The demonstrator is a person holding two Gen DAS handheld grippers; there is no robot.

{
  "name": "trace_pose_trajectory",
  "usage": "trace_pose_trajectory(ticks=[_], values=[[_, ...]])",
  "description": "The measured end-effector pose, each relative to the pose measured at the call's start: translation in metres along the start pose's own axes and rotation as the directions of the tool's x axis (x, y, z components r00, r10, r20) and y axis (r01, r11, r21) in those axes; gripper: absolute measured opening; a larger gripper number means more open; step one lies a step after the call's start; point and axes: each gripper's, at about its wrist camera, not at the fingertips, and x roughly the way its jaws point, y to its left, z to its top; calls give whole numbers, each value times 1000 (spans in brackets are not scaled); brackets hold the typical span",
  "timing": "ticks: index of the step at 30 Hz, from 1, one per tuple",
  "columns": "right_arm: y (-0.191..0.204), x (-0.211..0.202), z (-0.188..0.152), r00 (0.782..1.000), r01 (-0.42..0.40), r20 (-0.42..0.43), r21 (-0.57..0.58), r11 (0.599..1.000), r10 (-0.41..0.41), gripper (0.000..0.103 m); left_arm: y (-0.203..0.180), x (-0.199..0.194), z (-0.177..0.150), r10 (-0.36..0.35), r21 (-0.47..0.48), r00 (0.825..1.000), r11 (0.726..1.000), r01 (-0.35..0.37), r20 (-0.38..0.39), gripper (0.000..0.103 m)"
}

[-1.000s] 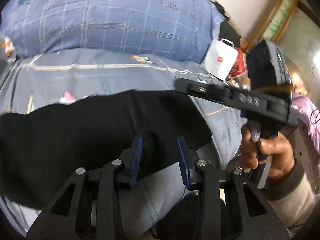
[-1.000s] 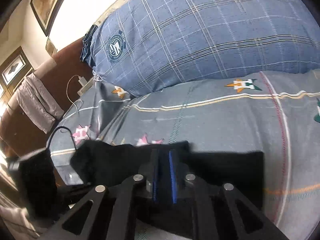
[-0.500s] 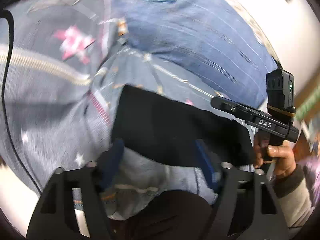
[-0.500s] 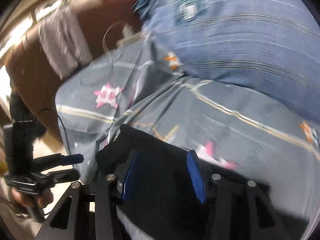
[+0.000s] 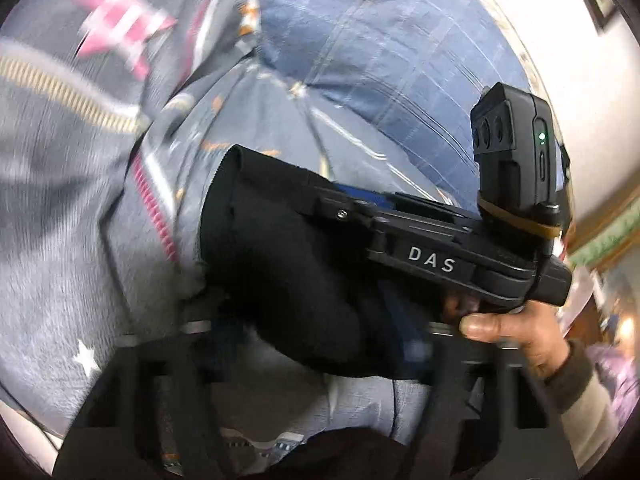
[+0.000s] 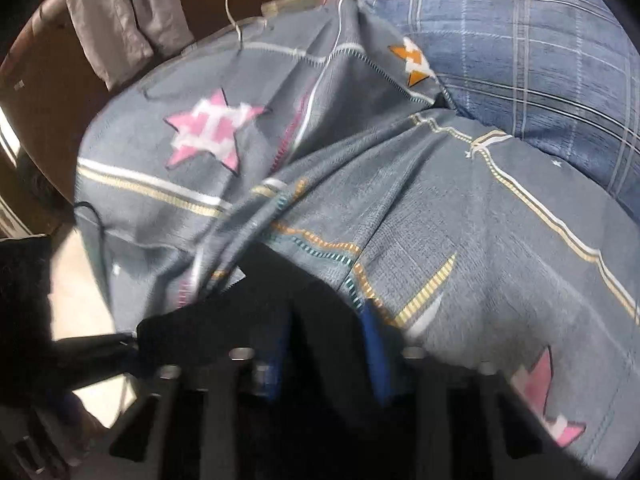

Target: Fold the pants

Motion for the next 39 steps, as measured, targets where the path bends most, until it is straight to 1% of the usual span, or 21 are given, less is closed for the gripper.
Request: trace_pose_trajectory(ticks=[1, 4, 6, 8, 10, 11, 12, 14, 15, 17, 18, 19, 20, 21, 22, 24, 25, 30, 32, 34, 39], values=[[-1, -8, 0, 1000, -8, 15, 15, 1000, 7, 16, -11, -5, 2, -9, 46, 1000, 999, 9, 16, 38], [-8, -49, -6, 995, -15, 103, 62, 998, 8, 13, -44, -21, 8, -98, 156, 994, 984, 89, 45, 37], [-22, -84, -17, 985, -16, 170, 122, 992, -5, 7, -74, -22, 9, -171, 253, 985, 954, 159, 27, 37], [-40, -111, -33, 978, 7, 201, 198, 980, -47, 7, -99, -7, 7, -226, 328, 972, 916, 233, -59, 37], [-57, -131, -54, 972, 44, 211, 273, 961, -104, 7, -118, 25, 2, -255, 367, 950, 879, 305, -179, 37], [-66, -139, -67, 969, 76, 201, 317, 945, -146, 7, -121, 38, 0, -243, 373, 947, 875, 308, -212, 37], [-74, -144, -82, 966, 102, 186, 371, 923, -181, 7, -122, 58, -2, -213, 362, 944, 884, 296, -250, 37], [-88, -152, -105, 969, 102, 153, 456, 884, -191, 7, -118, 79, -1, -205, 308, 926, 901, 305, -317, 36], [-90, -157, -115, 970, 93, 153, 482, 871, -189, 8, -116, 78, 2, -223, 293, 922, 902, 319, -317, 36], [-87, -166, -128, 966, 70, 183, 490, 869, -181, 11, -117, 75, 8, -232, 302, 917, 893, 333, -325, 36], [-85, -170, -132, 965, 57, 197, 490, 870, -174, 18, -117, 70, 9, -220, 317, 917, 890, 329, -332, 37], [-82, -172, -134, 964, 43, 207, 493, 869, -165, 32, -118, 63, 11, -212, 335, 915, 883, 330, -342, 37], [-79, -173, -136, 963, 20, 222, 500, 866, -150, 40, -117, 53, 7, -215, 347, 911, 874, 340, -352, 38], [-77, -173, -136, 962, 6, 233, 500, 866, -142, 46, -115, 44, 8, -220, 359, 908, 865, 350, -355, 44], [-73, -172, -134, 962, -8, 243, 494, 870, -129, 46, -112, 32, 13, -229, 368, 909, 858, 358, -349, 55], [-62, -169, -131, 964, -34, 249, 461, 887, -92, 46, -105, 17, 20, -239, 379, 916, 854, 356, -322, 68], [-57, -167, -130, 967, -42, 244, 443, 896, -75, 47, -100, 8, 23, -239, 385, 922, 854, 349, -305, 70], [-41, -145, -122, 986, -48, 166, 376, 925, -16, 50, -70, 5, 49, -184, 423, 954, 864, 272, -238, 71], [-34, -136, -118, 991, -29, 133, 347, 938, -19, 50, -54, 13, 54, -175, 384, 952, 885, 263, -250, 70], [-24, -126, -116, 995, -23, 102, 312, 950, -10, 51, -37, 19, 57, -200, 327, 948, 904, 276, -247, 70], [13, -95, -105, 999, -36, 11, 203, 979, 35, 51, -29, 20, 56, -191, 335, 953, 905, 264, -235, 70]])
